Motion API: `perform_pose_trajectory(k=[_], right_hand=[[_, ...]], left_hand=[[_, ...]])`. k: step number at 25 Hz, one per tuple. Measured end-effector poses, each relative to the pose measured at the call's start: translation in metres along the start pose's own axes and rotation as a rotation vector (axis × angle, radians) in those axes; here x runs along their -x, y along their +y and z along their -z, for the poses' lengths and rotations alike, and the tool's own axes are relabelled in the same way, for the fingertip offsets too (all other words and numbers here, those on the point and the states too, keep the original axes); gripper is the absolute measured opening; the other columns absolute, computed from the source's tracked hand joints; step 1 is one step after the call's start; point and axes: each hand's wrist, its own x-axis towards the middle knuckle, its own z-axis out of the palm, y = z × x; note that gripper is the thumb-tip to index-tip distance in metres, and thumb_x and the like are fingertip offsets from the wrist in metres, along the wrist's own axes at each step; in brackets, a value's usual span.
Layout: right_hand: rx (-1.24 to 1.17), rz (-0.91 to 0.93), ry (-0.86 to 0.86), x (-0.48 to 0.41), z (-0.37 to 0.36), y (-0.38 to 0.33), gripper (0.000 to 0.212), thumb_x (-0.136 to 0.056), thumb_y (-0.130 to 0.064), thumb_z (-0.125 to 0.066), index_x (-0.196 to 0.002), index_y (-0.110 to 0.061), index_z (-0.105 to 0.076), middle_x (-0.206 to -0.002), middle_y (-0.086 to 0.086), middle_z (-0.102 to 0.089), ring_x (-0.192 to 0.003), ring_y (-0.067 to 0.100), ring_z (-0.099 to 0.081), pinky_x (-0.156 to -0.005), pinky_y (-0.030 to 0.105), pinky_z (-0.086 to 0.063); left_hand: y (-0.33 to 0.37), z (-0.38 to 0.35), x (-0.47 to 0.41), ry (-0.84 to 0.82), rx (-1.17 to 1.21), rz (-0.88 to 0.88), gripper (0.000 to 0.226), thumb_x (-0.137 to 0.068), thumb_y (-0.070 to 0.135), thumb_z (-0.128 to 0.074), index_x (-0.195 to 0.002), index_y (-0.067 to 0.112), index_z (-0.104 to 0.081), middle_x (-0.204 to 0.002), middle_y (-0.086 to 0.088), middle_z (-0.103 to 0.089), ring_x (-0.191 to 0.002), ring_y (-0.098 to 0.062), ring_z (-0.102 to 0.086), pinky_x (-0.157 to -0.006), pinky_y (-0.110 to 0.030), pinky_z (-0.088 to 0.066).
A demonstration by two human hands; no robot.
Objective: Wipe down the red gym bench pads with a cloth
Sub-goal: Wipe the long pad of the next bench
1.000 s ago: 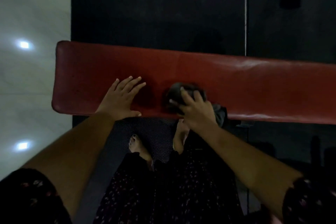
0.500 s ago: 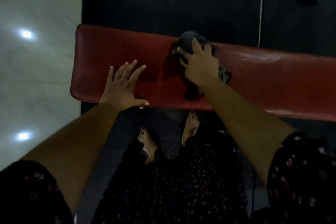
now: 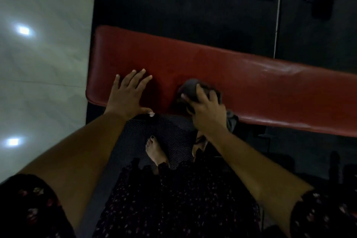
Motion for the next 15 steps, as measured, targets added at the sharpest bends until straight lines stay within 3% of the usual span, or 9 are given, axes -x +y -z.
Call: perform_pose_trajectory(k=[3, 7, 11, 13, 15], right_hand=[[-0.065, -0.18, -0.001, -0.072, 0.031, 0.019, 0.052, -0.091, -0.027, -0.054, -0.139, -0.045, -0.044, -0.154, 0.0, -0.022, -0.127, 0.035, -0.03, -0.086, 0.048, -0.049], [-0.026, -0.282, -0.033, -0.137, 0.068, 0.027, 0.054, -0.087, -0.022, -0.062, -0.138, -0.036, -0.048, -0.15, 0.003, -0.027, -0.129, 0.036, -0.031, -0.087, 0.046, -0.047], [0.089, -0.104, 0.003, -0.129, 0.062, -0.006, 0.059, -0.092, -0.029, -0.057, -0.145, -0.043, -0.035, -0.156, 0.004, -0.019, -0.132, 0.038, -0.027, -0.088, 0.048, -0.048], [0.074, -0.01, 0.112, -0.092, 0.034, -0.021, 0.049, -0.096, -0.04, -0.051, -0.143, -0.046, -0.038, -0.155, 0.006, -0.025, -0.129, 0.04, -0.031, -0.085, 0.049, -0.05], [0.062, 0.044, 0.195, -0.045, 0.004, -0.029, 0.05, -0.091, -0.04, -0.061, -0.139, -0.042, -0.046, -0.15, 0.009, -0.037, -0.122, 0.042, -0.038, -0.075, 0.05, -0.053]], left_hand=[[-0.003, -0.005, 0.003, 0.046, 0.004, -0.026, 0.12, -0.066, 0.077, -0.062, -0.154, 0.032, 0.006, -0.164, 0.004, 0.004, -0.15, -0.022, 0.004, -0.119, -0.052, 0.002], [-0.011, -0.007, 0.013, 0.12, 0.055, -0.024, 0.122, -0.06, 0.074, -0.07, -0.154, 0.03, -0.007, -0.163, 0.0, -0.009, -0.149, -0.026, -0.007, -0.119, -0.053, -0.005], [-0.027, -0.008, 0.023, 0.142, 0.108, 0.03, 0.114, -0.059, 0.065, -0.079, -0.151, 0.024, -0.024, -0.16, -0.002, -0.019, -0.148, -0.026, -0.014, -0.119, -0.05, -0.01], [-0.034, -0.008, 0.027, 0.157, 0.12, 0.035, 0.109, -0.061, 0.061, -0.08, -0.149, 0.022, -0.029, -0.16, -0.003, -0.022, -0.148, -0.027, -0.017, -0.119, -0.05, -0.012], [-0.037, -0.009, 0.028, 0.152, 0.117, 0.022, 0.103, -0.064, 0.056, -0.081, -0.149, 0.022, -0.032, -0.16, -0.002, -0.023, -0.147, -0.027, -0.017, -0.119, -0.048, -0.011]])
